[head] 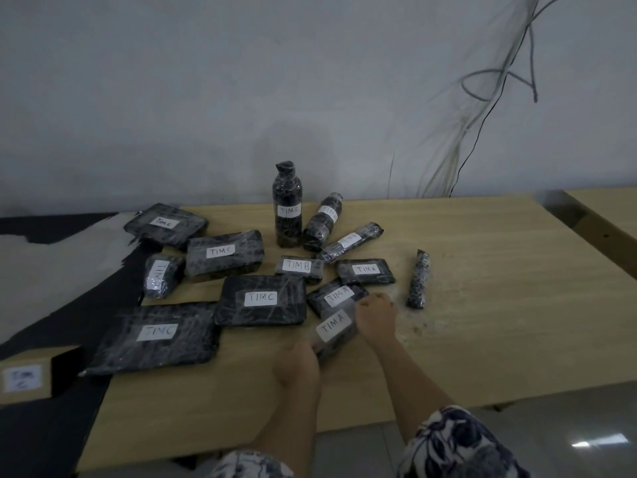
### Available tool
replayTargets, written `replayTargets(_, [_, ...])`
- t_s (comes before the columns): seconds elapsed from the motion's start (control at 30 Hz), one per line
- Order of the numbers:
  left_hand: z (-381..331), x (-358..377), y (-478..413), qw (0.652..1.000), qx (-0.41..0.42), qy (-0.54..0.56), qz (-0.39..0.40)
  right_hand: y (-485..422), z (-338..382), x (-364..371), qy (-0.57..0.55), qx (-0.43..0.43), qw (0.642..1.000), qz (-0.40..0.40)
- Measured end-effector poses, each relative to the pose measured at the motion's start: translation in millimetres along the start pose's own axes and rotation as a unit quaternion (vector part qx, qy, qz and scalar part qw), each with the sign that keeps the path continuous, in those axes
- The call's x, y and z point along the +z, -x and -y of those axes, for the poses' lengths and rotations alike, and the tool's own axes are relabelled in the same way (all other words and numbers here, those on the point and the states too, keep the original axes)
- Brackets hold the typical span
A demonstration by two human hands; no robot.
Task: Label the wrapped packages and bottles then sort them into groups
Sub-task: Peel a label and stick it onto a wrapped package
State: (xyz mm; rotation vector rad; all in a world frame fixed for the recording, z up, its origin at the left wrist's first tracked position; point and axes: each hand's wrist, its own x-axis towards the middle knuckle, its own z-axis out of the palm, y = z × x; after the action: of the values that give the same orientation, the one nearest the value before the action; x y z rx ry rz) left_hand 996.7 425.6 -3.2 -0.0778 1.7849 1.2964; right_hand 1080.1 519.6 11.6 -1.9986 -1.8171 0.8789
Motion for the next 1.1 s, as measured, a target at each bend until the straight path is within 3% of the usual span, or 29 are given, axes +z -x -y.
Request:
replayTargets(0.07, [5.6,5.0,2.9,0.999,0.007,-0.04,-0.019,-7.1,-1.7,2.5,0.024,-0.01,0.999,0.024])
replayTargets(0.13, [1.9,6.9,4.6,0.994,-0.004,-0.065,-0.084,-9.9,-4.1,9.6,0.032,-0.012,0.998,0.043])
replayTargets(0.23, [-8.0,5.2,2.0,0.991,-0.01,-0.065,-0.114,-7.3,-3.4,18.9,0.009,0.018,0.999,0.038])
replayTargets(0.37, [-16.7,-5.2,-12.0,0.987,-0.028,-0.029,-0.157,11.3,0.1,17.1,0.057,-0.005,0.998,0.038])
replayTargets(0.47, [-22.0,-12.6,-19.0,0.987,-0.031,-0.02,-0.159,18.0,2.5,21.0,0.024,0.002,1.0,0.02])
replayTargets(0.53, [-20.4,-20.3,-24.4,0.986,0.003,-0.053,-0.157,18.8,1.4,27.4,-0.01,0.043,0.999,0.024])
replayTargets(0.63, [-11.1,-27.9,-30.6,0.983,0.071,-0.112,-0.128,21.7,-0.3,31.5,-0.055,0.028,0.998,0.003])
replayTargets(0.73, [-2.0,-30.5,-33.3,0.983,0.116,-0.093,-0.107,23.9,-7.4,44.3,-0.087,0.005,0.995,-0.045])
replayTargets(0.87, [3.5,-32.8,-30.9,0.981,0.157,-0.02,-0.11,28.0,-10.8,55.7,-0.087,-0.012,0.994,-0.06])
replayTargets(1.1, [8.3,-33.3,-31.0,0.971,0.203,-0.077,-0.1,29.5,-14.6,58.5,-0.062,-0.037,0.994,-0.083])
